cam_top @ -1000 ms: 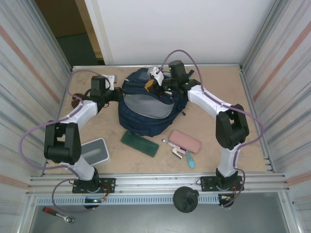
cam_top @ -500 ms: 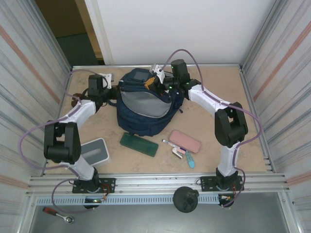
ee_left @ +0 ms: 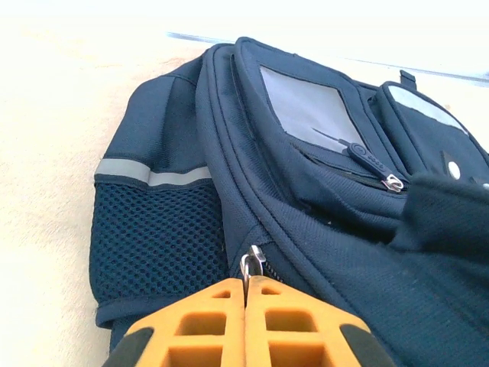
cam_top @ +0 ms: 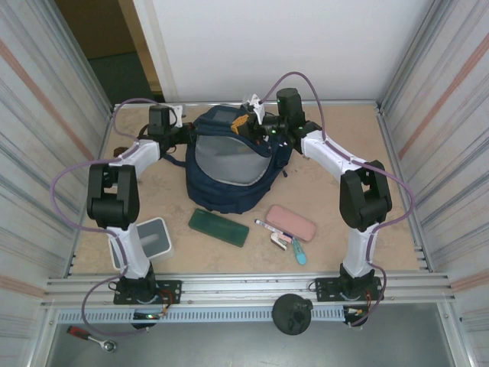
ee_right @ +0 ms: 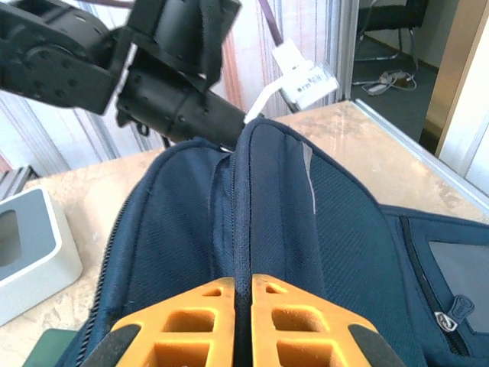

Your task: Pack the student bag

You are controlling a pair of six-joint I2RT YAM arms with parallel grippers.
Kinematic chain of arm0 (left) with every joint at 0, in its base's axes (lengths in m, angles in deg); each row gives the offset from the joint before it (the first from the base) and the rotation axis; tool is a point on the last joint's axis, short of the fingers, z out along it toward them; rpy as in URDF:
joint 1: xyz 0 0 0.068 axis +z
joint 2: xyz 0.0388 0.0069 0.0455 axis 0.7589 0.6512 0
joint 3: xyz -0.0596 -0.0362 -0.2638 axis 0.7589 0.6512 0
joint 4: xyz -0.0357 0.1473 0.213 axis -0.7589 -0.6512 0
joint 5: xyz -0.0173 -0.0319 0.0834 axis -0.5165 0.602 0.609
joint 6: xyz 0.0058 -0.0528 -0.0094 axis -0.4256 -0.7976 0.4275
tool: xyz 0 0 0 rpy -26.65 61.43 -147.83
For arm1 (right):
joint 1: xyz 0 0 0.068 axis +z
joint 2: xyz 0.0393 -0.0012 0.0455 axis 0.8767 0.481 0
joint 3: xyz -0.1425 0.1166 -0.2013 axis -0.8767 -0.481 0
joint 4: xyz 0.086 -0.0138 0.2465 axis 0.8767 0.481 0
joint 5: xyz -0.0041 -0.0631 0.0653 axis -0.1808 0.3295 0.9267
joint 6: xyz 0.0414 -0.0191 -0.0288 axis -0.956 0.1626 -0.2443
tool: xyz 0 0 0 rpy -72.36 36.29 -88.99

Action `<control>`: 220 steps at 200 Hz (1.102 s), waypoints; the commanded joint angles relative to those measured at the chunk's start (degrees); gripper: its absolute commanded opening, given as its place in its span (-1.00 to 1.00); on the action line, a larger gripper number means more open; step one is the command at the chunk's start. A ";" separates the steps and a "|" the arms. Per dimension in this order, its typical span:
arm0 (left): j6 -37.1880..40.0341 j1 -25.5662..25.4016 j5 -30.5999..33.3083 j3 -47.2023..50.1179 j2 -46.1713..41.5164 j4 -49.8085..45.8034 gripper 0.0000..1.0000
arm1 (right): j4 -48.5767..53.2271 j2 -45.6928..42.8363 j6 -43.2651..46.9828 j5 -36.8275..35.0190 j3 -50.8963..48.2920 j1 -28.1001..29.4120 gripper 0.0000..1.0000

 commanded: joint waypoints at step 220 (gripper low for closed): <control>-6.27 -0.49 3.45 30.56 -35.21 5.07 0.39 | 5.79 1.35 -5.62 -24.78 2.96 -6.41 -0.84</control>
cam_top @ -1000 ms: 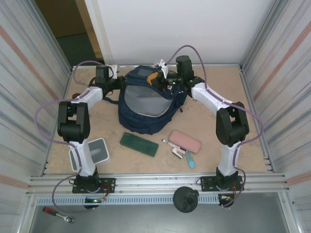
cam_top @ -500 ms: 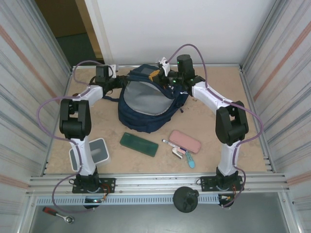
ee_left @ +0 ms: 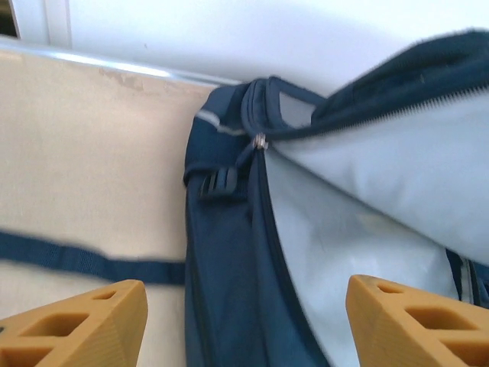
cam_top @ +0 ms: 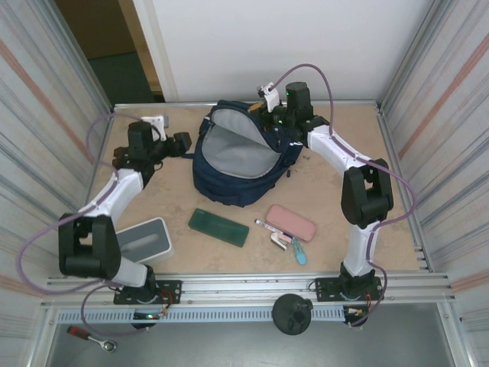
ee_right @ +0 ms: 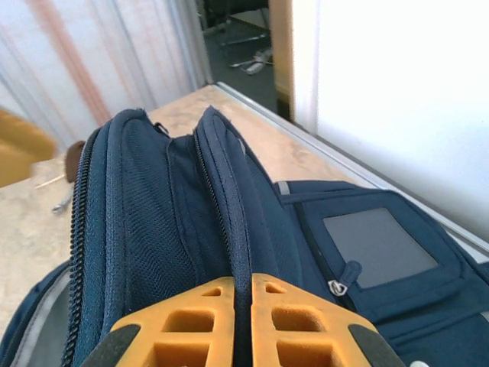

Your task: Pack the student bag

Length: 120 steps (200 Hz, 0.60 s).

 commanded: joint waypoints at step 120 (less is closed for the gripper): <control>-1.66 -14.55 8.80 20.58 -20.94 -4.49 0.62 | 12.97 -18.96 -7.04 -17.65 -15.69 -1.59 0.16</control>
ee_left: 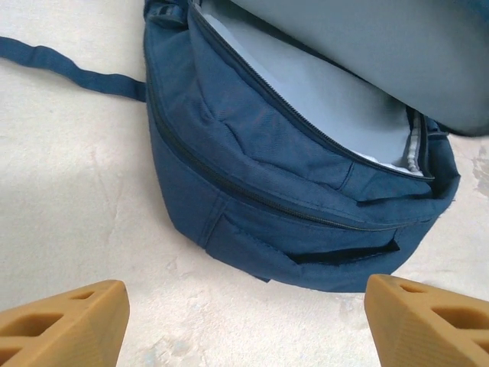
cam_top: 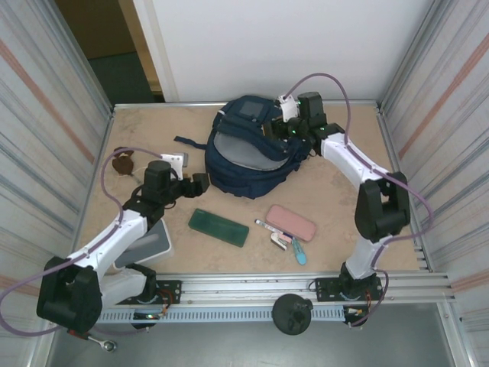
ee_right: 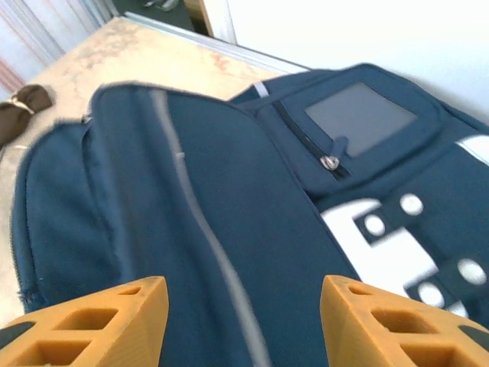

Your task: Pack the student bag

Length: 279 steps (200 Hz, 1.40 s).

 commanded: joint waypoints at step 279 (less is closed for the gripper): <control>7.78 3.29 6.25 -4.22 2.06 -2.48 0.76 | -2.51 -4.36 0.63 -12.57 -27.61 41.76 -0.32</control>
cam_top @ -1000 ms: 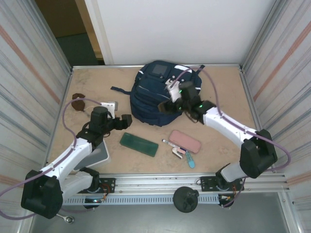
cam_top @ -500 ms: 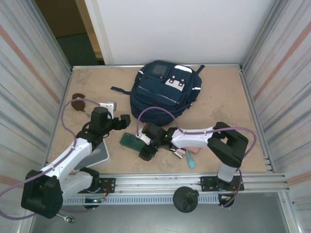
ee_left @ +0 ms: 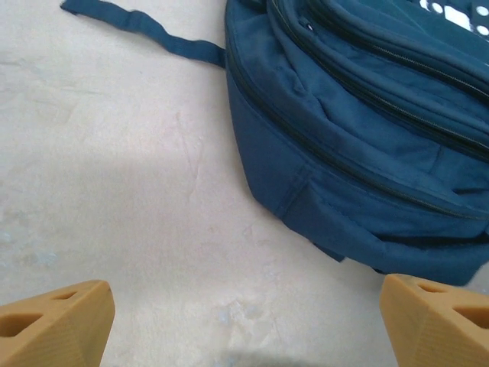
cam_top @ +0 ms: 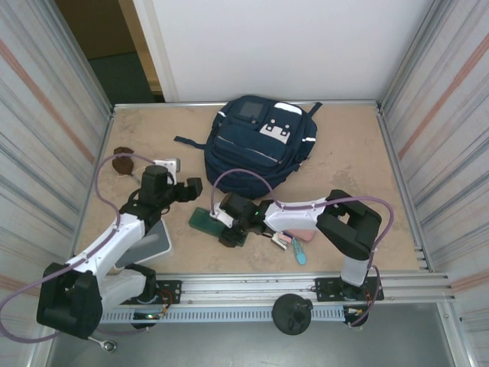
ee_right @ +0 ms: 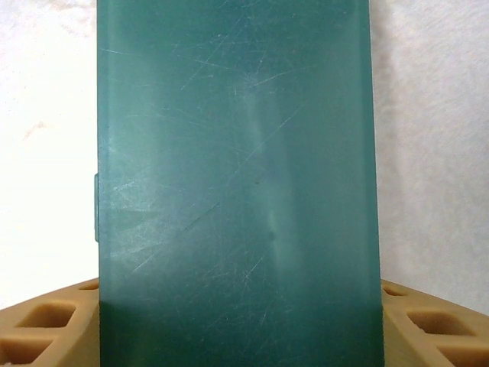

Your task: Pack the student bag

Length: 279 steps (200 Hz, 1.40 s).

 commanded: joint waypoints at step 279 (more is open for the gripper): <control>71.62 -7.63 -24.84 -70.29 57.53 -35.64 0.22 | 9.97 -43.86 -19.51 24.41 -16.43 -45.70 -0.43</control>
